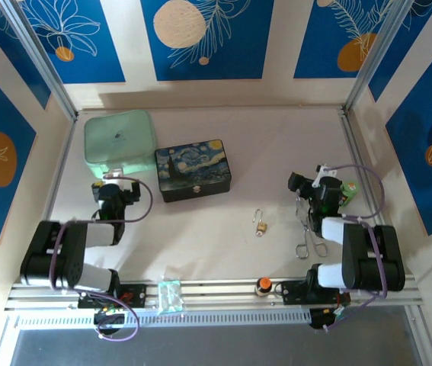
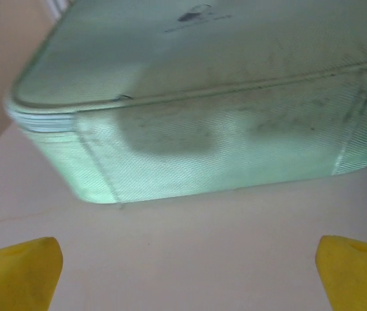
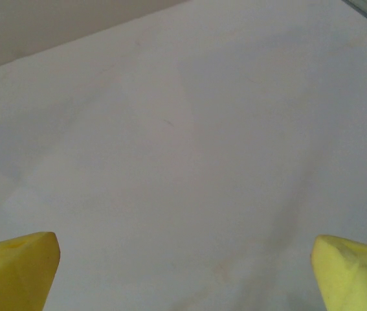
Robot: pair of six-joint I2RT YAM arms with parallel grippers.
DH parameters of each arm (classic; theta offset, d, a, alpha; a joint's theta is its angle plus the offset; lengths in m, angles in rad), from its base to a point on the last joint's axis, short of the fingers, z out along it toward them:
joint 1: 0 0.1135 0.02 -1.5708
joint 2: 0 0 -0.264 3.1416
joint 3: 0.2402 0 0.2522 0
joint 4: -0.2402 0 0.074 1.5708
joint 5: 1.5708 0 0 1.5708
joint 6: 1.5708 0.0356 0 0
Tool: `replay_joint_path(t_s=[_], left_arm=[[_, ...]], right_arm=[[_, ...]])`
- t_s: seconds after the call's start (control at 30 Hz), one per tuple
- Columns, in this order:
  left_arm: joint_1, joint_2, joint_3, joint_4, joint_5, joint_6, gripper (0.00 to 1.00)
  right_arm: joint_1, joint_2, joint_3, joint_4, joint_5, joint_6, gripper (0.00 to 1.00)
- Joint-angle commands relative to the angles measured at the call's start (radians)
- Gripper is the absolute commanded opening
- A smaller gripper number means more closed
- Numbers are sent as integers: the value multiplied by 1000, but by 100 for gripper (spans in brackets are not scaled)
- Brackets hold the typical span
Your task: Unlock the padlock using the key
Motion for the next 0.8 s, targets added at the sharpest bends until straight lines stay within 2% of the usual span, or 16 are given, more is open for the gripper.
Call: replay_joint_path(t_s=[0.0, 0.07, 0.13, 0.17, 0.43, 0.77], left_arm=[[13, 122, -7, 277, 101, -1, 99], [13, 72, 29, 127, 100, -10, 99], [13, 102, 51, 137, 120, 5, 99], [11, 90, 71, 71, 117, 3, 99], [-10, 99, 86, 65, 80, 20, 99], [-11, 98, 90, 56, 86, 24, 99]], right_arm=[[54, 75, 51, 124, -16, -95, 99], [84, 128, 80, 119, 45, -113, 99], [101, 151, 77, 144, 65, -128, 99], [101, 156, 82, 142, 62, -129, 99], [101, 153, 80, 142, 61, -129, 99], [94, 150, 81, 137, 30, -132, 99]])
